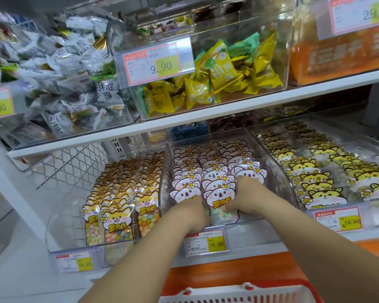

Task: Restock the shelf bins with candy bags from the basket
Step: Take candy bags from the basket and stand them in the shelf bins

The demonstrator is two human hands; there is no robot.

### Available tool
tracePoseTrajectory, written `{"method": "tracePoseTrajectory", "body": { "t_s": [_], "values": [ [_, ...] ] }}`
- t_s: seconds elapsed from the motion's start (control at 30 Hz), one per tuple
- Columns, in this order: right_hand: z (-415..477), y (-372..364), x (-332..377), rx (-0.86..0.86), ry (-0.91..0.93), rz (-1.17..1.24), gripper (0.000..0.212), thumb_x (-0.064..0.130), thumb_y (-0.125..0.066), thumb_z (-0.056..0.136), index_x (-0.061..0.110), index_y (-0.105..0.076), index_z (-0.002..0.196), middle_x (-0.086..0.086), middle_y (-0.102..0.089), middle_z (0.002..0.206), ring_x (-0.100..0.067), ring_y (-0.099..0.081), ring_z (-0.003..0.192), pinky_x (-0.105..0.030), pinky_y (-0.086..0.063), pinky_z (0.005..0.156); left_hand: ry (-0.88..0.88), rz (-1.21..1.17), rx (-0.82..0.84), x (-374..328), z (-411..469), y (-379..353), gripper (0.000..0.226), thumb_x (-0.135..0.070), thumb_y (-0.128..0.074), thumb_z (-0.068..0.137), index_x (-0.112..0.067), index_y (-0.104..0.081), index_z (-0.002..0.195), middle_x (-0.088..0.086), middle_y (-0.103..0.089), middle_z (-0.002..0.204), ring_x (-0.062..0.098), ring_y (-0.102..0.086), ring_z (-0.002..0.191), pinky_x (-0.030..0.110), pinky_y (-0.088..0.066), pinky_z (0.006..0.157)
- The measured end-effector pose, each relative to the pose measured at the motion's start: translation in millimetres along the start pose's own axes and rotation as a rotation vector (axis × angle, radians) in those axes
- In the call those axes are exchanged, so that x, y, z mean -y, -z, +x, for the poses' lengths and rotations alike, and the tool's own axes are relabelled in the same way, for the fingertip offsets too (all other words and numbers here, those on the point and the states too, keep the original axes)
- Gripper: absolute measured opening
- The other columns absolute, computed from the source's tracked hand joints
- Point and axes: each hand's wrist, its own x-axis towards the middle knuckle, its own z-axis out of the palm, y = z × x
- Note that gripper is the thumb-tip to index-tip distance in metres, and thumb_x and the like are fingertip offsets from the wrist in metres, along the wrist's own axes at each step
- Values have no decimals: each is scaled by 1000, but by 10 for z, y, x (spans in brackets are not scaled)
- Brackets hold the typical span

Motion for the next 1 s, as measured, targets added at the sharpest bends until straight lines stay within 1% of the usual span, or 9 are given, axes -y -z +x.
{"method": "tracePoseTrajectory", "body": {
  "t_s": [0.13, 0.23, 0.37, 0.43, 0.53, 0.63, 0.77, 0.87, 1.0],
  "values": [
    [-32, 25, 4, 21, 7, -24, 40, 38, -79, 77, 18, -45, 86, -2, -56, 89, -15, -53, 77, -29, -45, 60, 29, 94, 25, -104, -122, 87, 38, -24, -36, 106, -2, -58, 128, 15, -60, 129, 30, -56, 119, 34, -45, 93],
    [-78, 26, 0, -2, 5, -30, 39, 39, -77, 81, 16, -46, 88, 1, -54, 83, -11, -51, 70, -25, -40, 52, 49, 167, -16, -91, -148, 85, 39, -24, -35, 108, -1, -57, 131, 14, -61, 127, 27, -59, 109, 31, -44, 83],
    [-159, 89, 6, -31, -6, -65, 41, 42, -76, 81, 16, -44, 79, -1, -54, 78, -14, -52, 69, -28, -49, 63, 57, 134, -91, -93, -299, 156, 41, -30, -37, 106, -3, -61, 126, 15, -62, 128, 29, -59, 116, 31, -46, 87],
    [-218, 132, 12, -71, -12, -68, 43, 43, -74, 81, 11, -50, 94, -4, -59, 88, -20, -56, 79, -31, -52, 70, 60, 69, -161, -72, -373, 171, 38, -30, -42, 103, -4, -64, 119, 16, -63, 118, 28, -60, 110, 28, -45, 80],
    [-378, 166, 21, -188, 23, -119, 65, 46, -71, 83, 11, -43, 130, -6, -63, 108, -28, -63, 99, -33, -50, 73, 38, -103, -292, -11, -485, 78, 34, -30, -47, 98, -13, -63, 123, 10, -65, 116, 23, -63, 97, 25, -49, 77],
    [-616, 137, 29, -349, 142, -180, 57, 46, -65, 88, 23, -41, 135, -3, -65, 119, -28, -64, 106, -37, -52, 79, -34, -214, -519, 21, -641, -114, 34, -36, -52, 96, -26, -58, 128, 0, -69, 118, 23, -66, 102, 36, -55, 86],
    [-1060, 32, -96, -385, 354, -37, 45, 34, -63, 91, 29, -48, 134, 6, -65, 117, -21, -62, 108, -39, -52, 85, -257, -406, -785, 38, -918, -495, 37, -28, -59, 93, -32, -56, 130, -7, -65, 121, 15, -65, 101, 39, -54, 88],
    [-1412, -157, -363, -380, 479, -2, 38, 24, -65, 91, 23, -57, 128, 7, -66, 106, -18, -63, 100, -40, -53, 84, -349, -540, -812, 90, -1174, -896, 35, -24, -57, 92, -23, -61, 127, -5, -66, 115, 15, -64, 102, 38, -54, 88],
    [-1689, -655, -783, -229, 393, -38, 31, 23, -64, 90, 23, -62, 121, 11, -62, 92, -17, -64, 87, -37, -54, 79, -263, -663, -643, 172, -1376, -1626, 28, -12, -57, 96, -19, -64, 122, -7, -67, 110, 15, -64, 98, 31, -52, 85]
  ]
}}
